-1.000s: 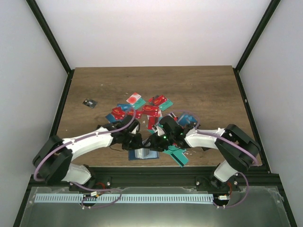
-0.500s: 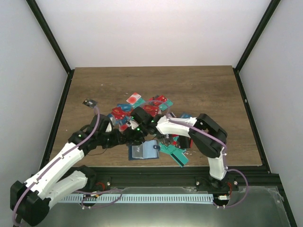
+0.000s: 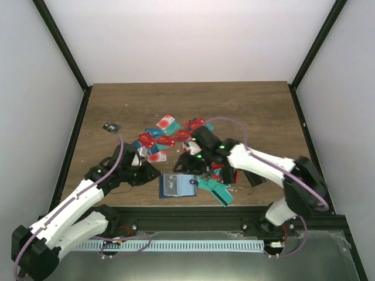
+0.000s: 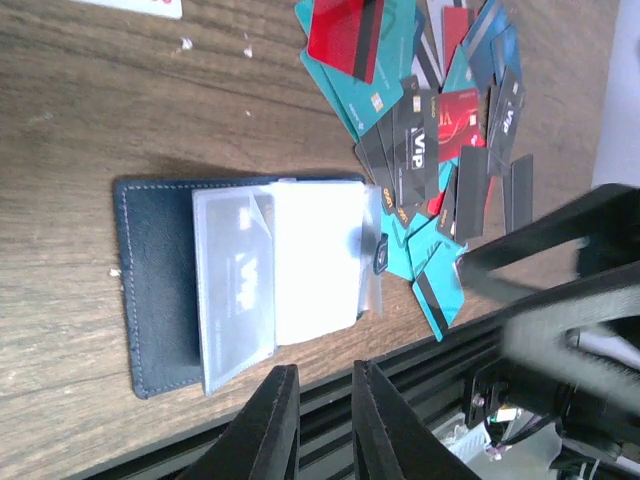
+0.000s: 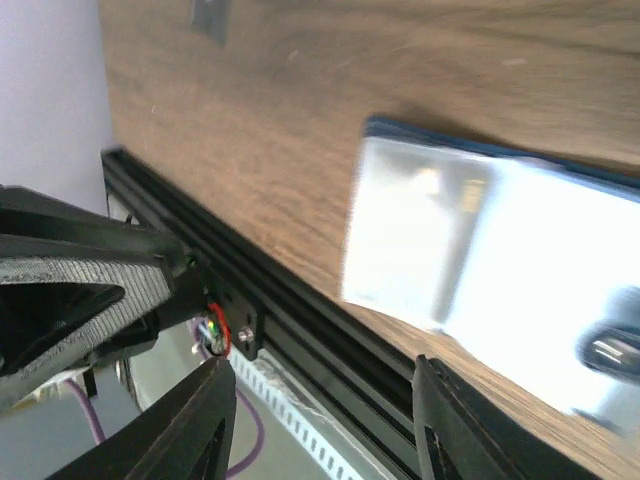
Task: Put the credit cards into the card holder
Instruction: Insert the credit card into the card holder, then pick up the credit card from the center of the board, then insert the credit card into the card holder.
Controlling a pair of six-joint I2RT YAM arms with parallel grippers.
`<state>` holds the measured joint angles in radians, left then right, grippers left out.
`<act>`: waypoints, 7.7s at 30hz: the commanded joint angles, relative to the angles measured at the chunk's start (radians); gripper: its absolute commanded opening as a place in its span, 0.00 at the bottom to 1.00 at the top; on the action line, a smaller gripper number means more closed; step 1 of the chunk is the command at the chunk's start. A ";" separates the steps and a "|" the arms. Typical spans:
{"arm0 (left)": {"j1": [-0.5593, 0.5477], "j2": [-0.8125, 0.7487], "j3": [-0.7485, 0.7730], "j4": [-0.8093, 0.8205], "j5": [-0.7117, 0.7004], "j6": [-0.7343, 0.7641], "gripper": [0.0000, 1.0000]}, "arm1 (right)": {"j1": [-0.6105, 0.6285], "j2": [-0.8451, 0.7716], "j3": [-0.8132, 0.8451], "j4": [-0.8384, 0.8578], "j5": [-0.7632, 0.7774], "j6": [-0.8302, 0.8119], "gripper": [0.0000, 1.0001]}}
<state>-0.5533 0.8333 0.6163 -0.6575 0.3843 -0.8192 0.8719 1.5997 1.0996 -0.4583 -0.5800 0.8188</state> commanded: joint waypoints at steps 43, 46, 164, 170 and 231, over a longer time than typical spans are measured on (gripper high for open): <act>-0.467 1.155 0.673 0.264 0.077 0.047 0.19 | -0.149 -0.860 -0.862 -0.109 0.241 0.523 0.68; -0.469 1.175 0.684 0.253 0.071 0.055 0.19 | -0.151 -0.857 -0.862 -0.099 0.250 0.518 0.65; -0.309 0.137 0.379 0.633 -0.284 -0.396 0.54 | -0.160 -0.733 -0.326 0.747 0.262 0.659 0.01; -0.308 0.154 0.366 0.677 -0.286 -0.396 0.46 | -0.117 -0.714 -0.319 0.772 0.276 0.675 0.01; -0.305 0.003 0.313 0.258 -0.322 -0.247 0.04 | -0.166 -0.692 -0.294 0.301 0.050 0.336 0.45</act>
<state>-0.8635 0.8932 0.9466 -0.2192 0.0715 -1.1427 0.7372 0.9070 0.7555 0.0418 -0.4797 1.3220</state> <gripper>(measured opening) 0.041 0.442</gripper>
